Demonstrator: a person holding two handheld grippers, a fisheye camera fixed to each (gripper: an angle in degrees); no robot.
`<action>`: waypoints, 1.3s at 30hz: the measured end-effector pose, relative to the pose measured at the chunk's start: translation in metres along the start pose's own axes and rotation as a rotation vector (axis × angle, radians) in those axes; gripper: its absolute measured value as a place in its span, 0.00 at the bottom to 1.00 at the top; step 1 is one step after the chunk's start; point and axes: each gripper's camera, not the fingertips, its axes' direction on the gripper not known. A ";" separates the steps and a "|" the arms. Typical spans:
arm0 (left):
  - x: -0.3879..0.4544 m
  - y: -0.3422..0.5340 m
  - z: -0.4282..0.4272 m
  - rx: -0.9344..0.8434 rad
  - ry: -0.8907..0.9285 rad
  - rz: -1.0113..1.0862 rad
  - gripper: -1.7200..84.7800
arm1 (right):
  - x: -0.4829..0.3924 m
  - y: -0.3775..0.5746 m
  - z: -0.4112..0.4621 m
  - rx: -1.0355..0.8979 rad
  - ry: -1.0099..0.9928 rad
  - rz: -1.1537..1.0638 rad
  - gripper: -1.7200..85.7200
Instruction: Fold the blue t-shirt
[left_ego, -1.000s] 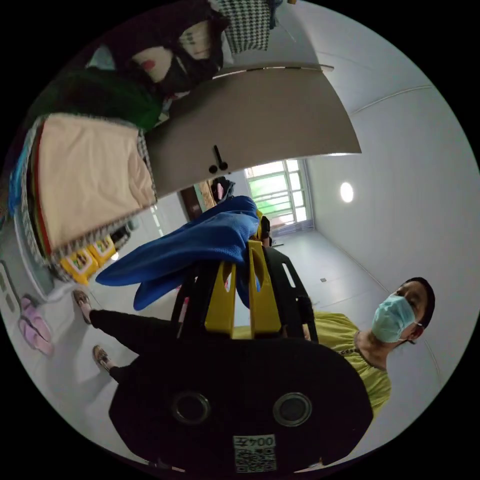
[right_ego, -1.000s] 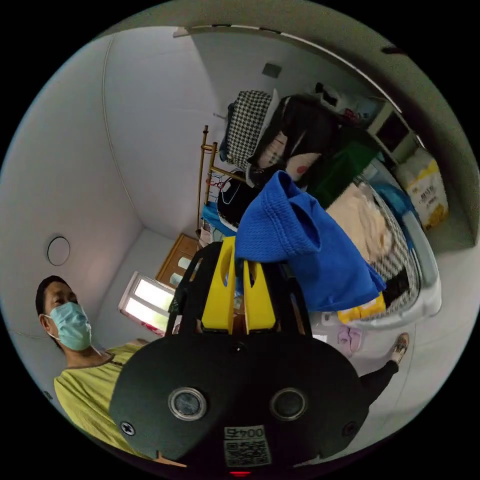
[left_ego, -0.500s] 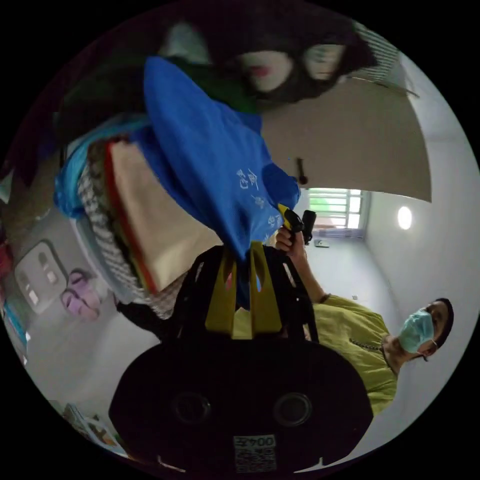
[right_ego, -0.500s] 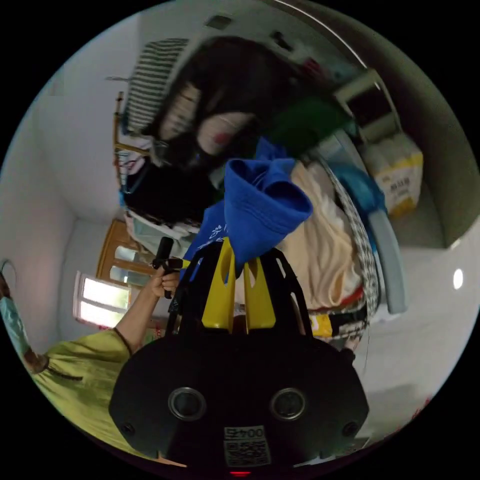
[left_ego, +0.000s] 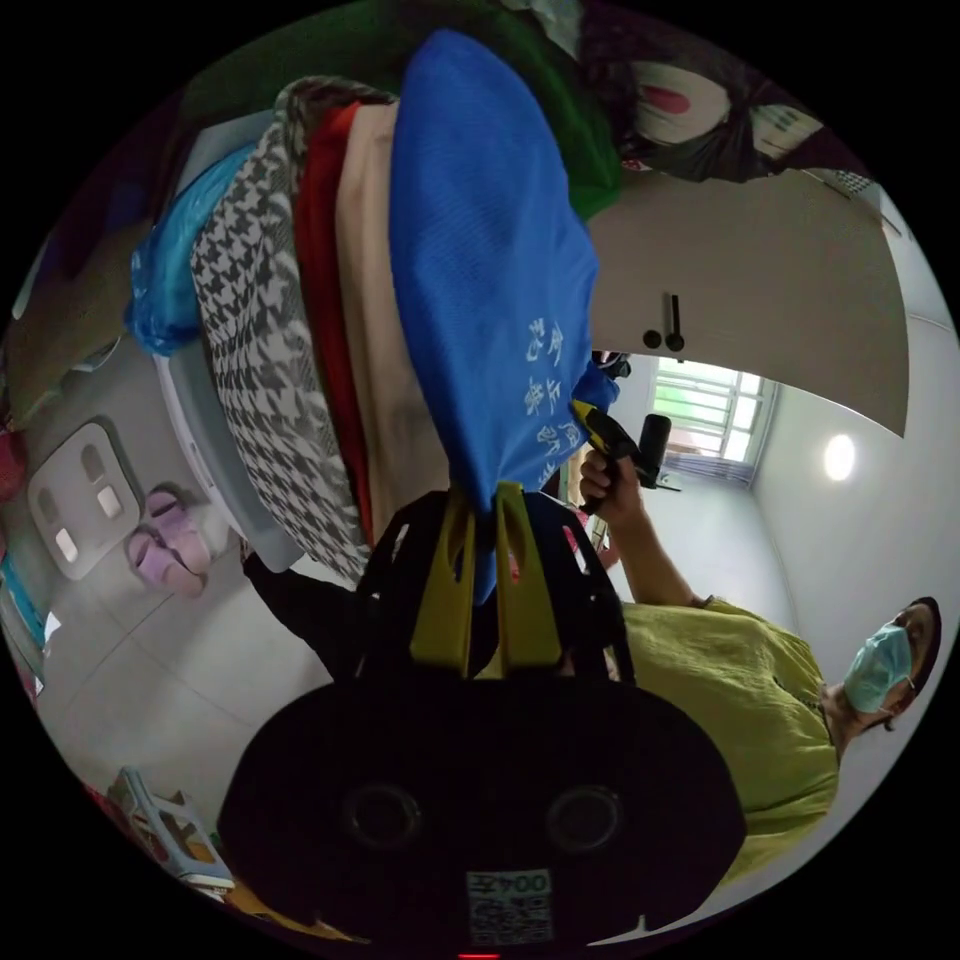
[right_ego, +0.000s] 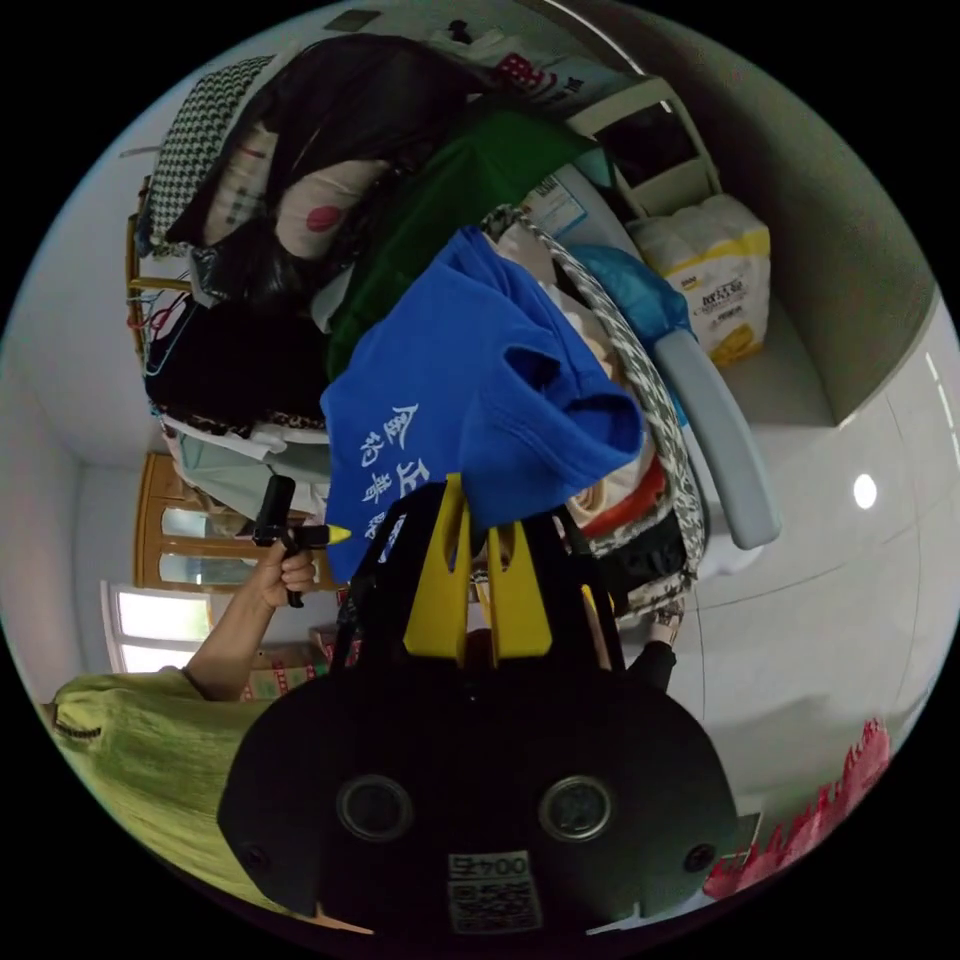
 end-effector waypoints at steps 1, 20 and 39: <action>-0.001 0.001 0.002 0.003 -0.004 0.001 0.08 | -0.003 -0.002 0.010 -0.006 0.014 0.022 0.05; 0.162 -0.022 0.038 0.320 -0.865 0.521 0.16 | -0.301 -0.146 0.054 0.070 0.553 -0.484 0.16; 0.092 0.021 0.121 0.468 -0.539 0.220 0.10 | -0.316 -0.111 -0.049 0.013 0.363 -0.374 0.17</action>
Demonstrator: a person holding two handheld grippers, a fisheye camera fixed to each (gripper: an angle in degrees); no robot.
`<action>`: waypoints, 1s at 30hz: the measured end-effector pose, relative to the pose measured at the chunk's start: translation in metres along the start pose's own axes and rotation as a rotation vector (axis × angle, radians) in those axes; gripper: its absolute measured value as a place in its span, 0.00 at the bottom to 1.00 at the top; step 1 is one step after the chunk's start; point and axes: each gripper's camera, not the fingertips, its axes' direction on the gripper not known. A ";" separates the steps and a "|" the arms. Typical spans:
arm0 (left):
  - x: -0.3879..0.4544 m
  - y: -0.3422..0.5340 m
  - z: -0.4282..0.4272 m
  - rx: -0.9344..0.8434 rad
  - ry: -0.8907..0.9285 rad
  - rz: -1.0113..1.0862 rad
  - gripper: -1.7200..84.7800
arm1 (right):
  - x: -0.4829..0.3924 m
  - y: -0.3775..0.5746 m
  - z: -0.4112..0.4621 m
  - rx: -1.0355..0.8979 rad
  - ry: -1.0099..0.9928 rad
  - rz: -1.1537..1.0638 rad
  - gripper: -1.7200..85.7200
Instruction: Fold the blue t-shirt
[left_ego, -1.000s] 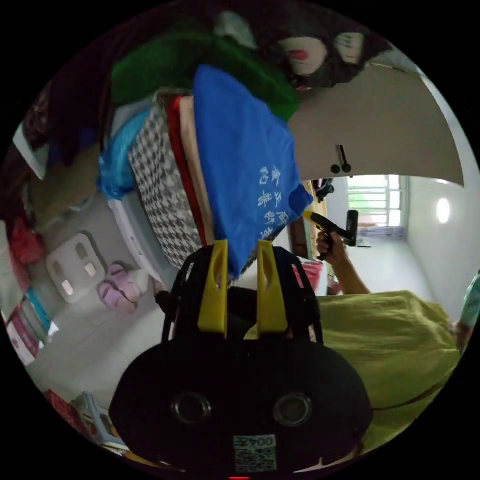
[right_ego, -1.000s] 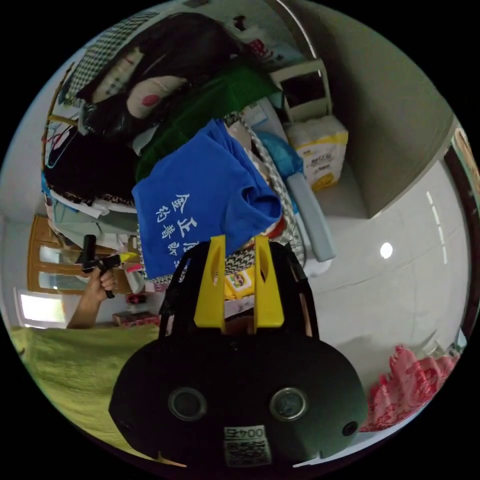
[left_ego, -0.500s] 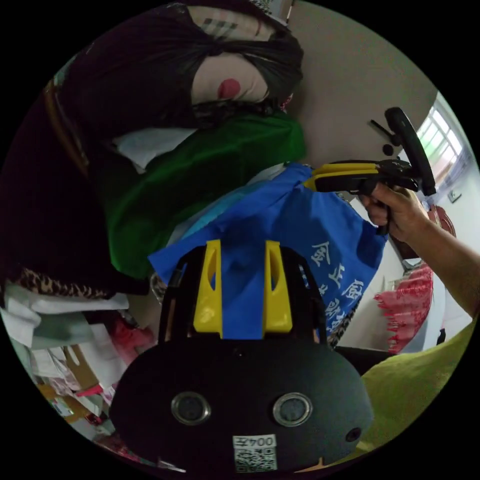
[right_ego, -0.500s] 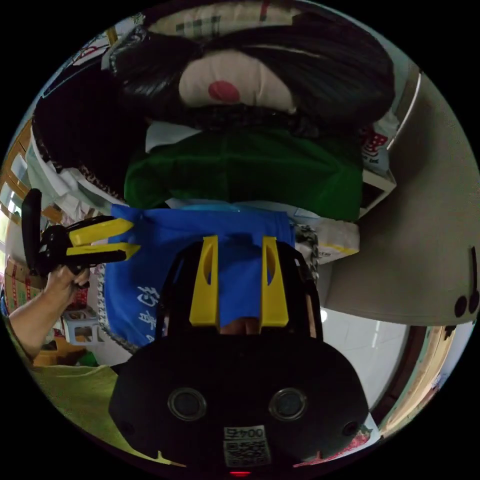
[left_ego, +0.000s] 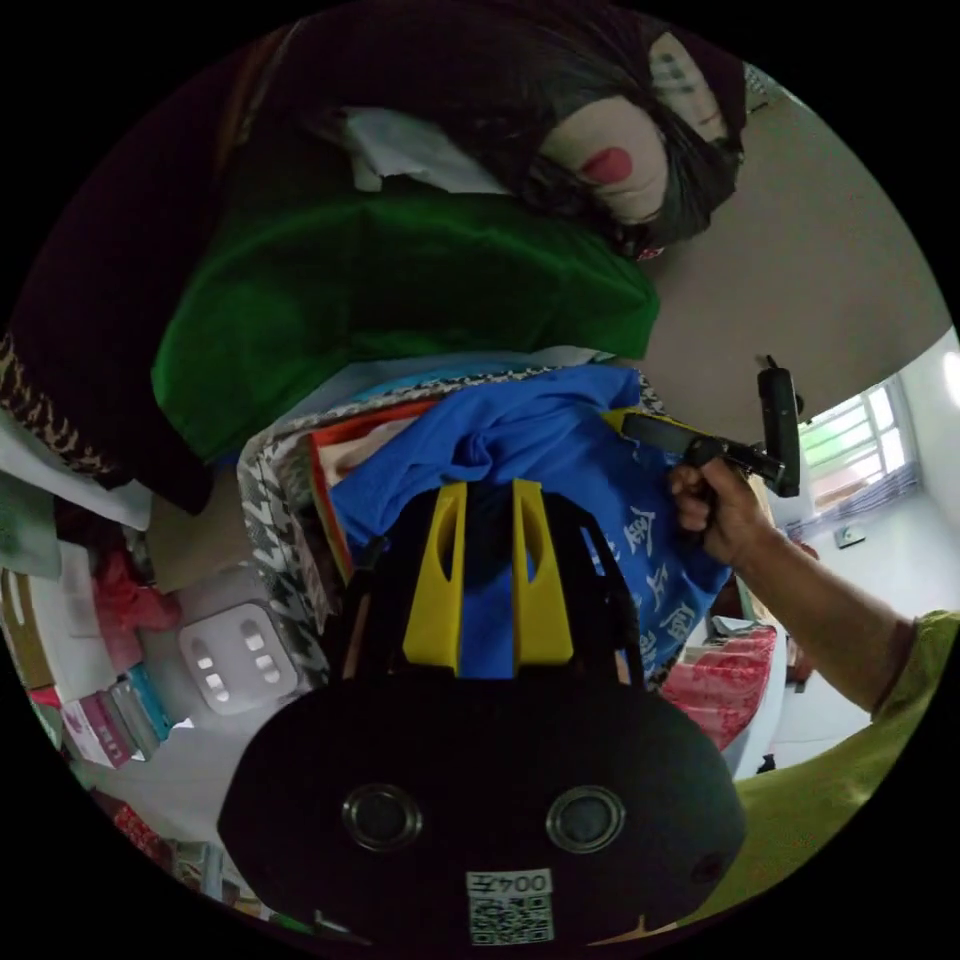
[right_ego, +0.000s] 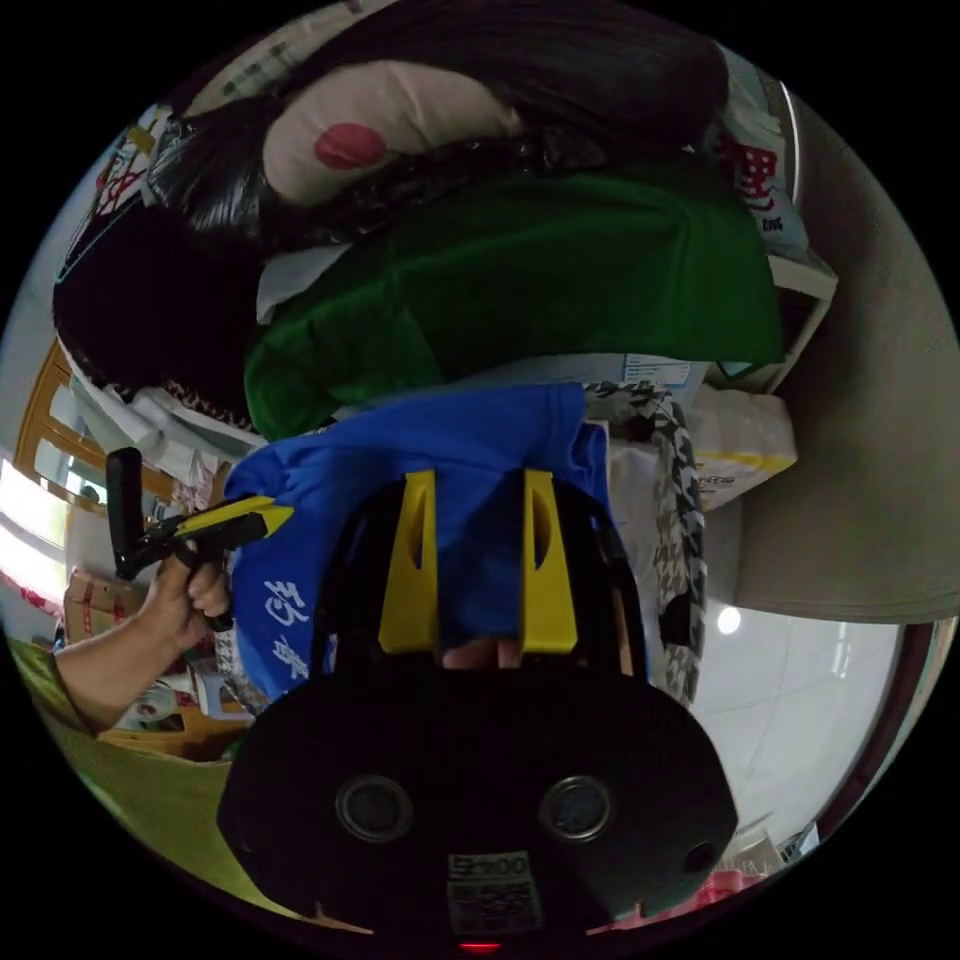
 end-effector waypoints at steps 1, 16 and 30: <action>0.003 0.003 -0.003 0.001 0.012 0.007 0.10 | -0.005 0.009 -0.034 0.029 -0.002 0.001 0.17; 0.229 0.084 -0.049 0.048 0.356 0.422 0.02 | -0.044 0.483 -0.562 0.554 -0.208 0.529 0.01; 0.625 0.370 0.116 -0.643 0.695 0.892 0.02 | -0.209 1.118 -0.925 1.060 0.233 1.285 0.01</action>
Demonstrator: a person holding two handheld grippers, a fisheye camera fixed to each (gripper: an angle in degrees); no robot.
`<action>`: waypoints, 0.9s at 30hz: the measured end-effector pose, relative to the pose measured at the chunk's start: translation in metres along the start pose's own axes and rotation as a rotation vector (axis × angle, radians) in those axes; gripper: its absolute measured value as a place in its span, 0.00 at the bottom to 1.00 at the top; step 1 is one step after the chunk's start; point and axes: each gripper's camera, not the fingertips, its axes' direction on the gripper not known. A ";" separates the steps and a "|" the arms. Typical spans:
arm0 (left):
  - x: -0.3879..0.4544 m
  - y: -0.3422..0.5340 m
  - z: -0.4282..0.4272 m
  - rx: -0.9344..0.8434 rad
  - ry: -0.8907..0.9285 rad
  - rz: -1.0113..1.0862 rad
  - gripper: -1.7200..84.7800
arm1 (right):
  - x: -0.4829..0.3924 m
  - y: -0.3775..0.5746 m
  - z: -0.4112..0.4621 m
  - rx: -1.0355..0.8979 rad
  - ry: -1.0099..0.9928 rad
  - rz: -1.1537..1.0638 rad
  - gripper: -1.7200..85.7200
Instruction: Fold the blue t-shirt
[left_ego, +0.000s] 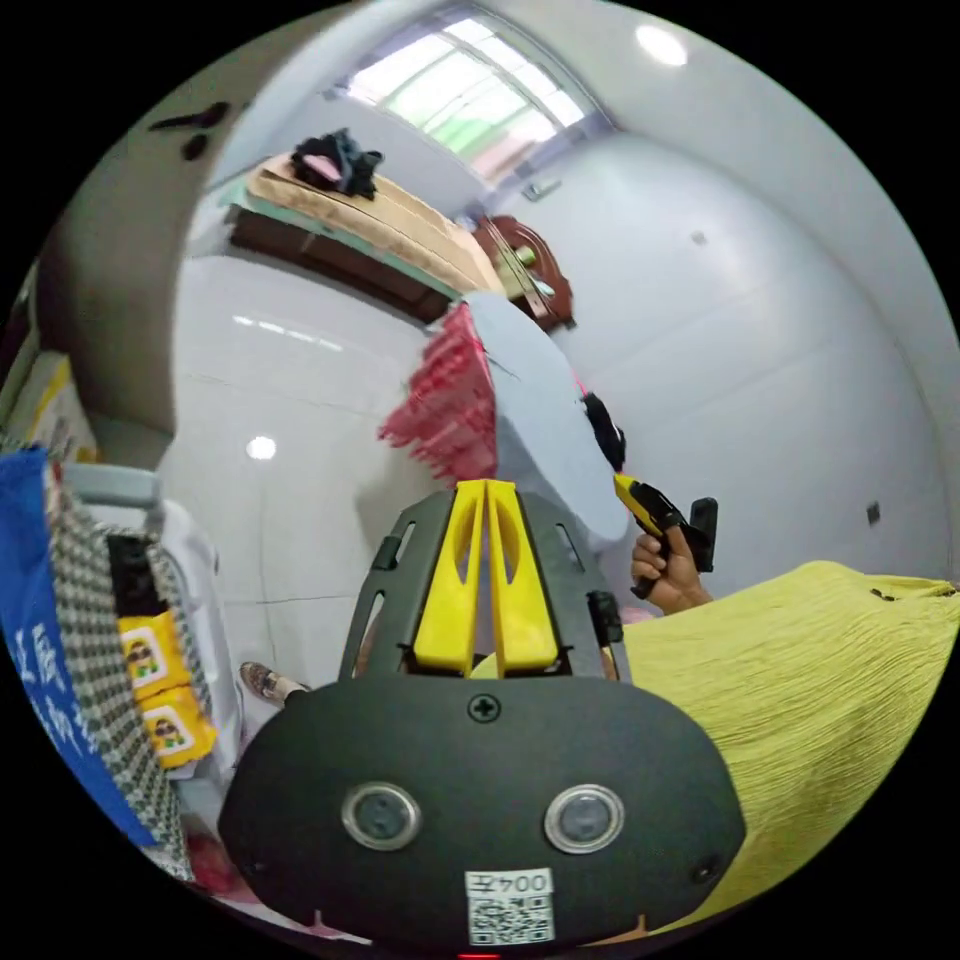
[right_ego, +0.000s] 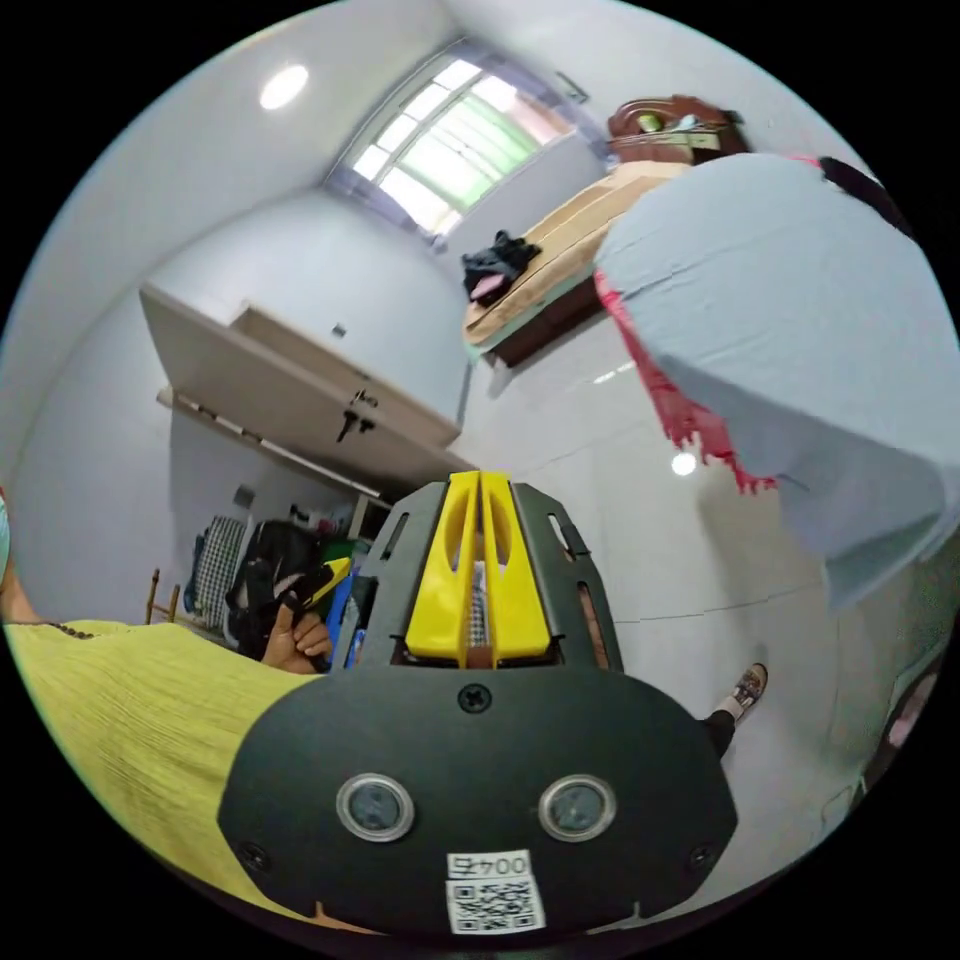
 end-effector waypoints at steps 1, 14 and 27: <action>0.014 -0.007 0.021 -0.019 0.008 0.019 0.02 | 0.028 -0.011 -0.045 0.022 0.008 0.033 0.01; 0.298 -0.108 0.443 -0.402 0.158 0.218 0.02 | 0.249 -0.194 -0.415 0.088 0.144 0.201 0.01; 0.415 -0.272 0.775 -0.540 0.171 0.320 0.02 | 0.343 -0.440 -0.562 -0.086 0.472 0.145 0.03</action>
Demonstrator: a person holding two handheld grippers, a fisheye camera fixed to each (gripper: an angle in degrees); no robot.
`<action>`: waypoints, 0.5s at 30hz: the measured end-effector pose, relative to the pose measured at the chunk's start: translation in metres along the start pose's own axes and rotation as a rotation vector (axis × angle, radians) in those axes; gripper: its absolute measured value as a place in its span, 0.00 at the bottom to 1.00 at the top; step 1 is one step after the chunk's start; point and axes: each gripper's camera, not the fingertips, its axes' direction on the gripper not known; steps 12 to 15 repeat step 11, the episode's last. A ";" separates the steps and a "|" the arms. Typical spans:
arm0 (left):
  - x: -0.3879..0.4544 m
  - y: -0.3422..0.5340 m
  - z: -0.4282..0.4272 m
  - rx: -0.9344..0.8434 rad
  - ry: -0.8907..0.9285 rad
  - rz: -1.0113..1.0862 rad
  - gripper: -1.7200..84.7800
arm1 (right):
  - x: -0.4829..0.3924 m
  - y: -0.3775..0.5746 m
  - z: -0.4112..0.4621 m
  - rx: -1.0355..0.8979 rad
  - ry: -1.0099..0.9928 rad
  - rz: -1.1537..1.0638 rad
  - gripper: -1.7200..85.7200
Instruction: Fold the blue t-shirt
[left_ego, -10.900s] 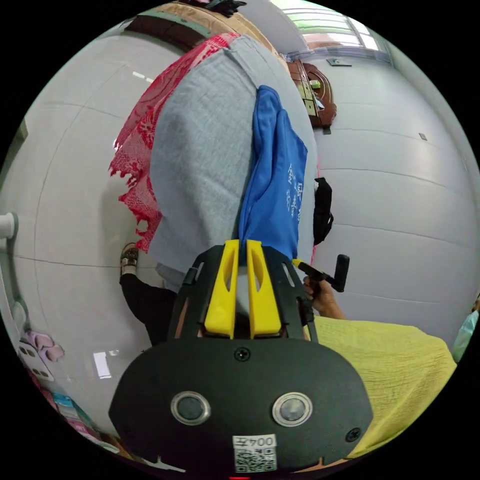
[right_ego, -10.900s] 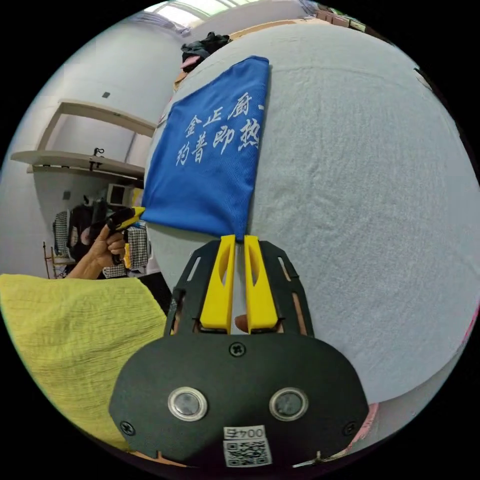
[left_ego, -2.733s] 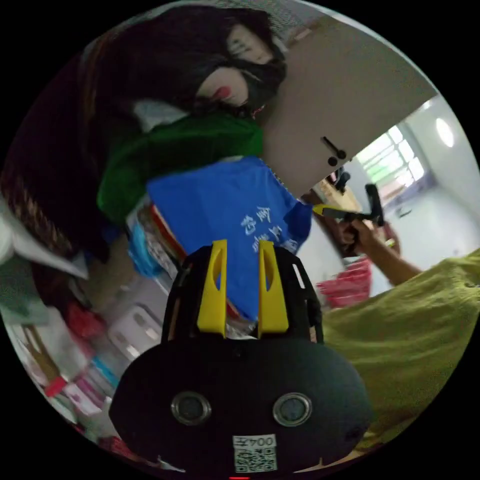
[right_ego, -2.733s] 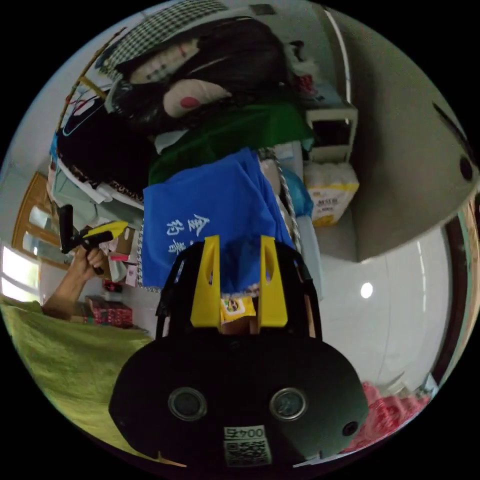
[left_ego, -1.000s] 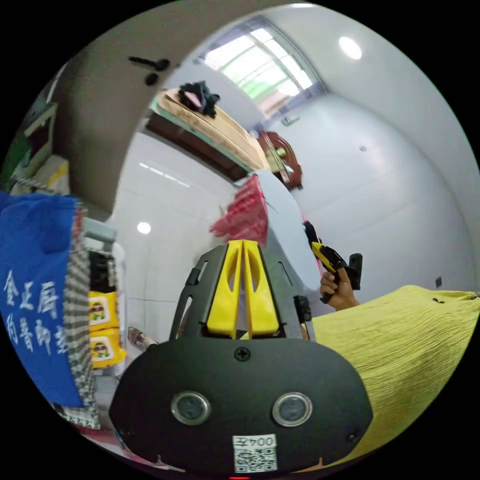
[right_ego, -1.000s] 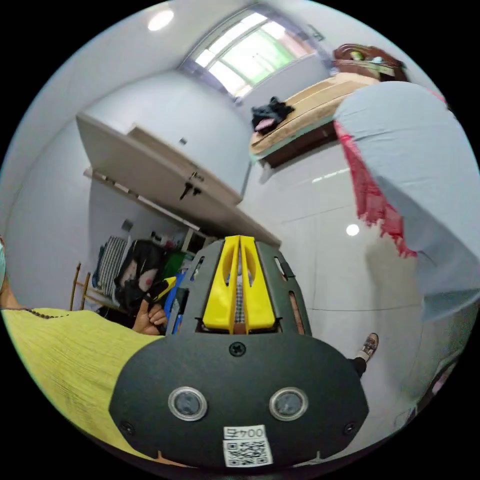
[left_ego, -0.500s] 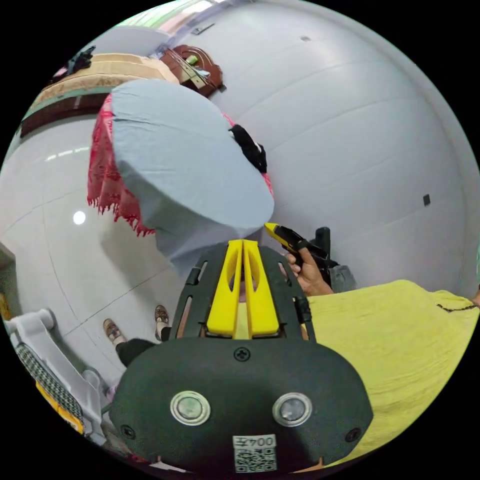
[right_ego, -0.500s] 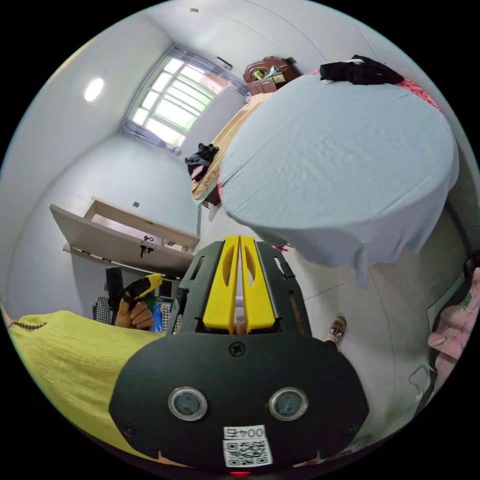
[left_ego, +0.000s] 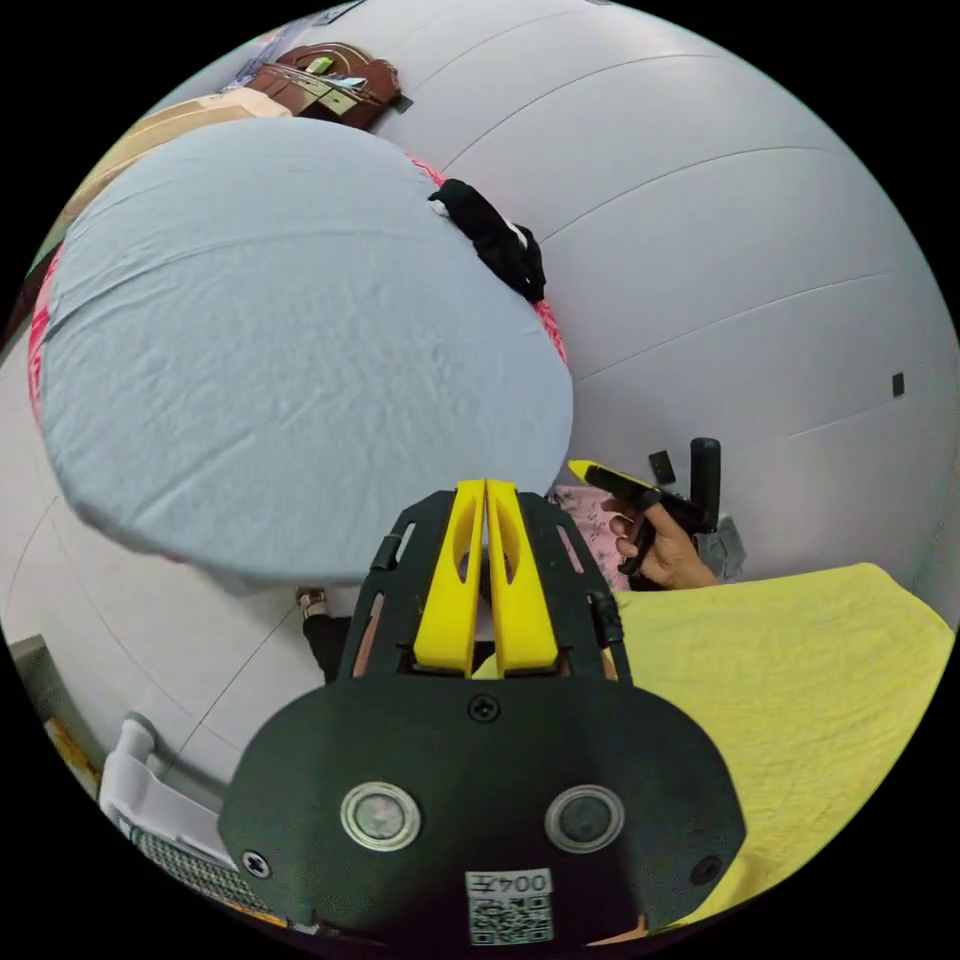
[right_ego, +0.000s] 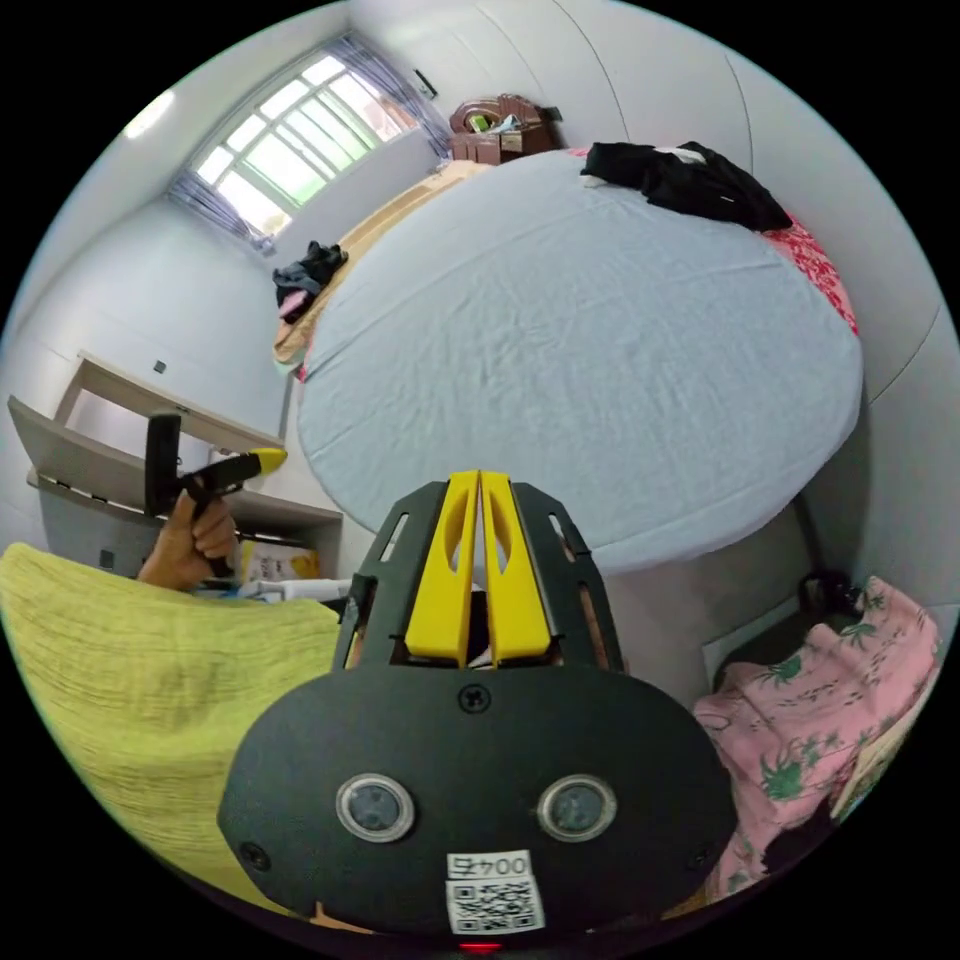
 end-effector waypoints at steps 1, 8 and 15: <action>0.001 -0.014 0.008 0.000 0.008 0.000 0.02 | 0.012 -0.027 -0.006 -0.050 0.031 -0.007 0.05; 0.022 -0.159 0.106 -0.125 -0.006 0.041 0.02 | 0.104 -0.169 -0.042 -0.178 0.135 0.011 0.08; 0.037 -0.212 0.142 -0.123 -0.017 0.046 0.03 | 0.146 -0.224 -0.058 -0.235 0.204 -0.036 0.10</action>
